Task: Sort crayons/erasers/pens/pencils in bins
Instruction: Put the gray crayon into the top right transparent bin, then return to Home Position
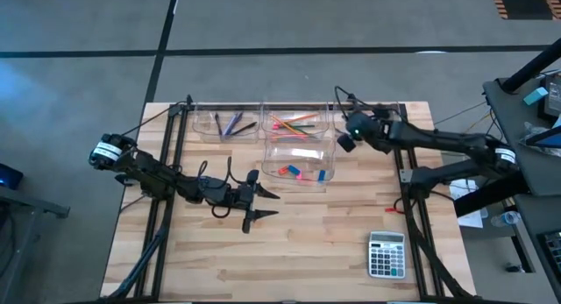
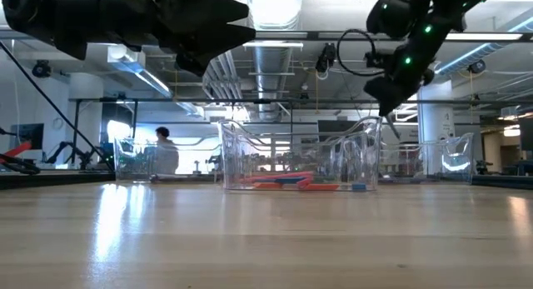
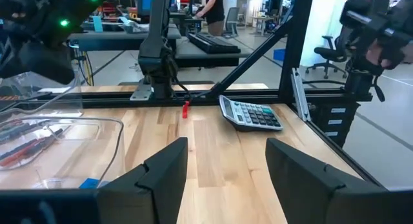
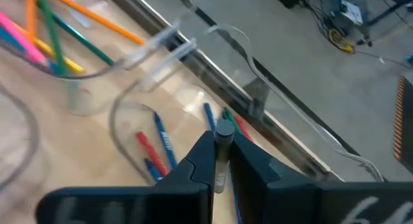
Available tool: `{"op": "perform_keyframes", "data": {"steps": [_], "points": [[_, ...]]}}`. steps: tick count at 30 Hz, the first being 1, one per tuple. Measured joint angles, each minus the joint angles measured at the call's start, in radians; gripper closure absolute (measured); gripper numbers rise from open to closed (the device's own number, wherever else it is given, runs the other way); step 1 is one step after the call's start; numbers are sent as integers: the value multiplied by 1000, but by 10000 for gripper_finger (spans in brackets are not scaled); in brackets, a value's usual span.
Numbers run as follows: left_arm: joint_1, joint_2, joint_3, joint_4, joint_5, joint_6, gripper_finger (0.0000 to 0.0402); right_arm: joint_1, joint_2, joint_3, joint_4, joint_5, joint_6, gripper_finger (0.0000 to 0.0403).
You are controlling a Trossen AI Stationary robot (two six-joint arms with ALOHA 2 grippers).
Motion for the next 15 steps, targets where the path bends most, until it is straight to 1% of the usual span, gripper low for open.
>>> {"op": "perform_keyframes", "data": {"steps": [4,11,13,15], "points": [[0,0,0,-9,0,-1,207,-29,40,0,5,0,-30,340],[0,0,-1,-34,0,-1,207,-25,74,0,3,-4,-25,242],[0,0,-1,-33,0,-1,207,-21,61,0,2,-42,-14,223],[0,-2,-1,-35,0,-1,207,-19,38,0,2,-126,-17,213]]}}
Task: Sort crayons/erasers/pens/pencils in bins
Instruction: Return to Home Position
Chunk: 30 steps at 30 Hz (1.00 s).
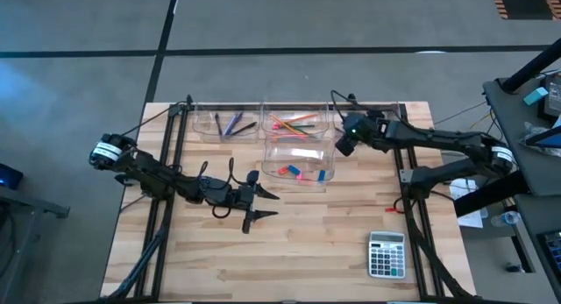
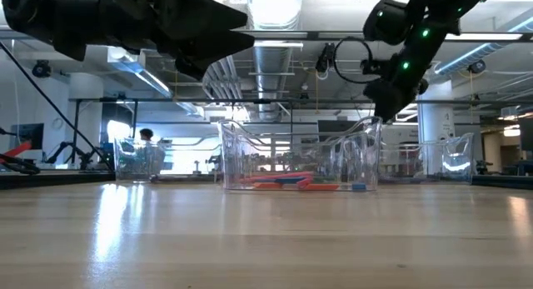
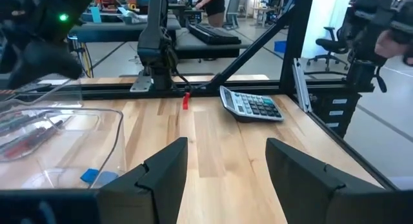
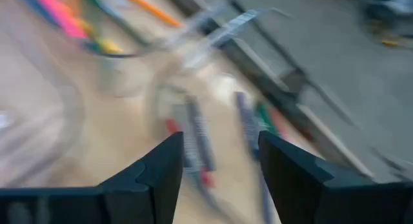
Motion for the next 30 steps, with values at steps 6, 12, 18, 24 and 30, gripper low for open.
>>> {"op": "perform_keyframes", "data": {"steps": [6,12,18,24,30], "points": [[0,-136,0,-176,-11,3,207,20,-98,-7,-13,-251,-11,216],[0,-409,-11,-406,-56,3,208,82,-252,-31,-27,-371,27,249],[0,-644,-81,-417,-98,34,208,237,-449,-75,19,-353,88,292],[20,-778,-185,-427,-130,8,208,388,-644,-209,199,-341,73,328],[92,-769,-211,-444,-98,-48,231,464,-788,-340,328,-341,15,350]]}}
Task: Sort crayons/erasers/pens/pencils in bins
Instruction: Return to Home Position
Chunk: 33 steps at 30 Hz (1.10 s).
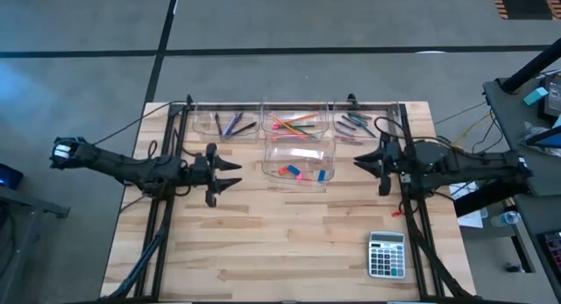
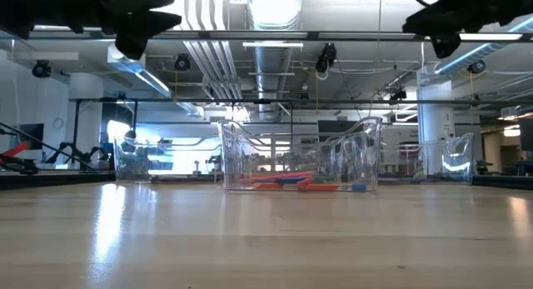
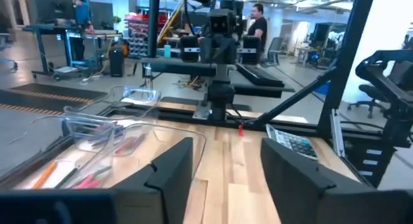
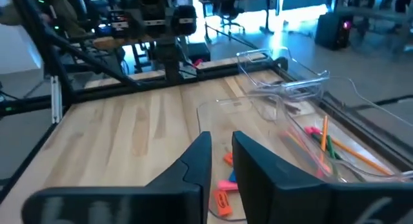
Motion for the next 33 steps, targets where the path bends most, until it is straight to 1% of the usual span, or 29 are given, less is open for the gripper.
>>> {"op": "perform_keyframes", "data": {"steps": [3,5,10,14,15,17,20,22,26,29,32,33], "points": [[54,4,8,-2,44,2,260,10,-62,-37,0,1,-16,359],[91,-17,16,-20,75,17,283,12,-104,-50,-1,-4,-13,367],[167,-130,20,-52,82,56,347,14,-215,-51,-9,-76,-17,381],[195,-222,13,-97,82,56,392,14,-314,-49,-35,-83,-39,383],[199,-239,12,-124,81,56,396,14,-336,-53,-47,-82,-38,383],[204,-266,10,-175,76,55,397,14,-337,-70,-89,-85,-26,383],[207,-292,-3,-232,70,54,396,14,-315,-77,-44,-107,-13,383],[207,-319,-11,-249,70,58,399,15,-306,-96,-54,-110,-14,383],[207,-472,-20,-297,68,80,400,14,-321,-131,-55,-110,-12,383],[207,-598,-49,-283,68,79,401,14,-337,-165,-55,-111,-21,383],[207,-699,-109,-295,76,55,401,14,-333,-206,50,-122,-55,383],[207,-698,-134,-287,78,39,401,14,-328,-227,98,-129,-67,383]]}}
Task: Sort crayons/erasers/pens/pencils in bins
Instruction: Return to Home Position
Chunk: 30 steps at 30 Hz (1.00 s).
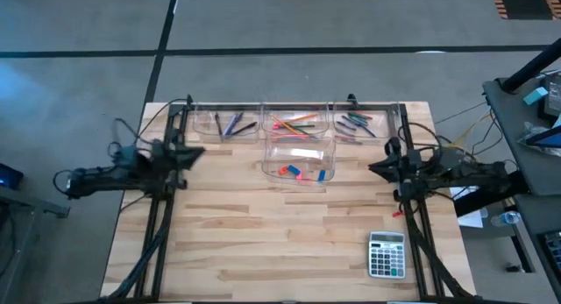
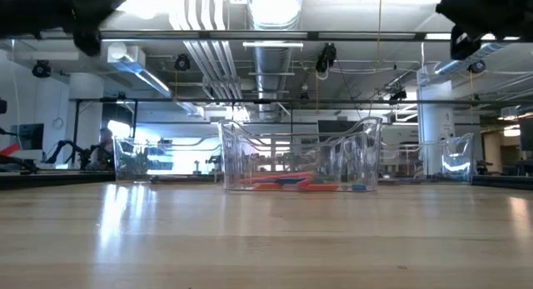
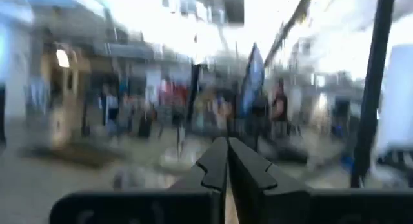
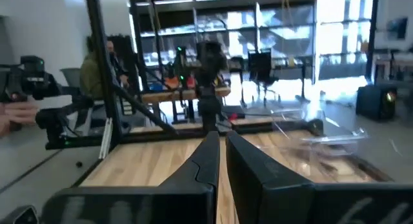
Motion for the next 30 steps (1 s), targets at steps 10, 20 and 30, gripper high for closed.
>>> {"op": "perform_keyframes", "data": {"steps": [10,20,30], "points": [[0,64,-176,173,48,-14,401,4,-10,-207,243,-29,-8,383],[-1,64,-177,106,63,-13,402,4,16,-216,233,-25,38,385],[-1,100,-177,105,107,78,402,4,26,-216,146,210,-4,385]]}}
